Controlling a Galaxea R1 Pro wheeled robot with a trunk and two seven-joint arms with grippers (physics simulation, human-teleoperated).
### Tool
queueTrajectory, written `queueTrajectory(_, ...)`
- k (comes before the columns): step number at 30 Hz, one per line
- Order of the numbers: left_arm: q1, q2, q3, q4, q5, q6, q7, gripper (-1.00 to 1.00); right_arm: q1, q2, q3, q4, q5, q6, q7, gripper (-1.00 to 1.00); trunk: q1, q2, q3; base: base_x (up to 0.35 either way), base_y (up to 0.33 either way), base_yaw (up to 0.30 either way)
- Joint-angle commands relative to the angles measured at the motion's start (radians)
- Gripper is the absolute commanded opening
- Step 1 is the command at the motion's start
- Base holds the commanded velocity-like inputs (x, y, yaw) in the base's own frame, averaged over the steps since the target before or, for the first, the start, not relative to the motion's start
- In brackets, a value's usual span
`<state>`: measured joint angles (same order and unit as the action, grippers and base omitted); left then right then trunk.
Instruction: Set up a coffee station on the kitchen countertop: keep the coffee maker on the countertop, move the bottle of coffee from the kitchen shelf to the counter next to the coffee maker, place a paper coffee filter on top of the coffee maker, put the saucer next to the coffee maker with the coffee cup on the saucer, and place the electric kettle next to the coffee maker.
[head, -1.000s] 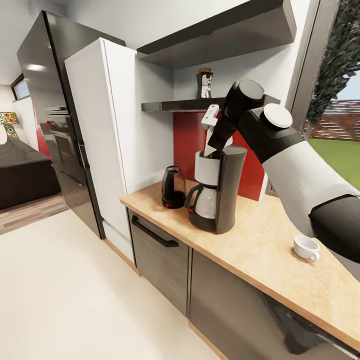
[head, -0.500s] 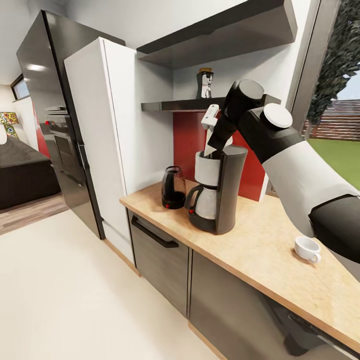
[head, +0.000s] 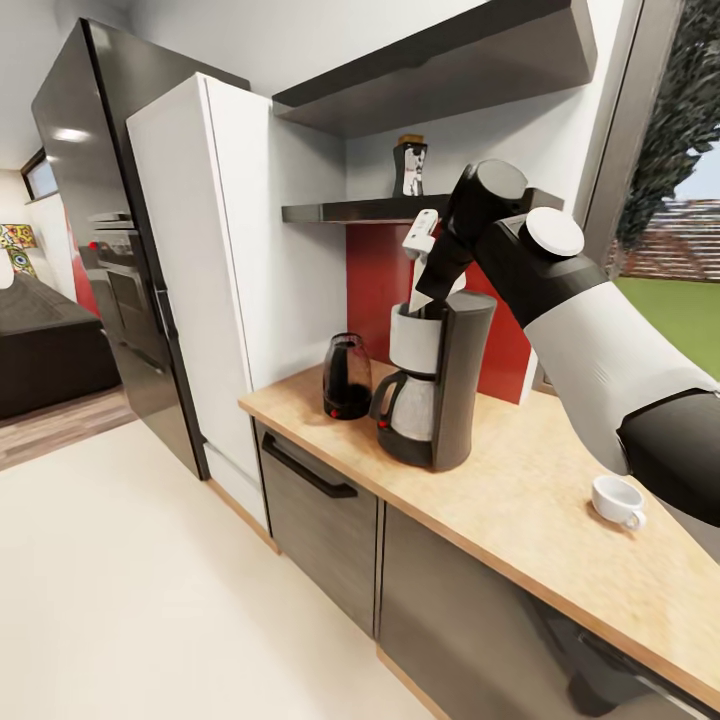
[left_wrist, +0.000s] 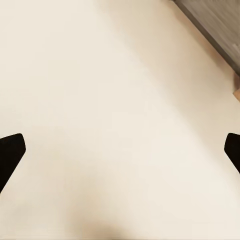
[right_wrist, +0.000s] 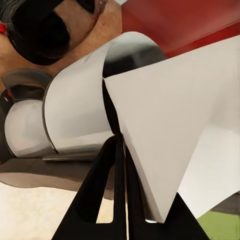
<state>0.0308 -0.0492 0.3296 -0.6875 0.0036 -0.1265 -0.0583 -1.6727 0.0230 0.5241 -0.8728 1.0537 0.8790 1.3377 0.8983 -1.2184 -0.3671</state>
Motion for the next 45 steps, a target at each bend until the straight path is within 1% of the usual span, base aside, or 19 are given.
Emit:
queueTrajectory(1, 0.0, -0.001, 0.005, -0.001, 0.0, -0.001, -0.006, 1.0, -0.001, 0.0, 0.002, -0.001, 0.012, 0.002, -0.002, -1.0, 0.0, -0.001, -0.001, 0.101, 0.0, 0.0)
queueTrajectory(19, 0.0, -0.001, 0.005, -0.001, 0.0, -0.002, -0.006, 1.0, 0.0, 0.0, 0.006, 0.0, 0.012, 0.002, -0.002, -1.0, 0.0, -0.001, -0.001, 0.069, 0.0, 0.0)
queueTrajectory(22, 0.0, -0.001, 0.005, -0.001, 0.0, -0.002, -0.006, 1.0, 0.001, 0.0, 0.079, 0.003, 0.013, 0.002, -0.008, -1.0, 0.0, -0.001, -0.001, 0.004, 0.0, 0.0)
queueTrajectory(24, 0.0, -0.001, 0.005, -0.001, 0.0, -0.001, -0.006, 1.0, 0.001, 0.0, 0.113, 0.015, 0.014, 0.003, -0.013, -1.0, 0.0, -0.001, -0.001, 0.001, 0.0, 0.0)
queueTrajectory(27, 0.0, -0.001, 0.005, -0.001, 0.0, -0.002, -0.006, 1.0, 0.001, 0.0, 0.127, 0.029, 0.014, 0.003, -0.016, -1.0, 0.0, -0.001, -0.001, 0.0, 0.0, 0.0)
queueTrajectory(45, 0.0, -0.001, 0.005, -0.001, 0.0, -0.002, -0.006, 1.0, 0.001, -0.002, 0.124, 0.035, 0.014, 0.003, -0.015, -1.0, 0.0, -0.001, -0.001, 0.008, 0.0, 0.0)
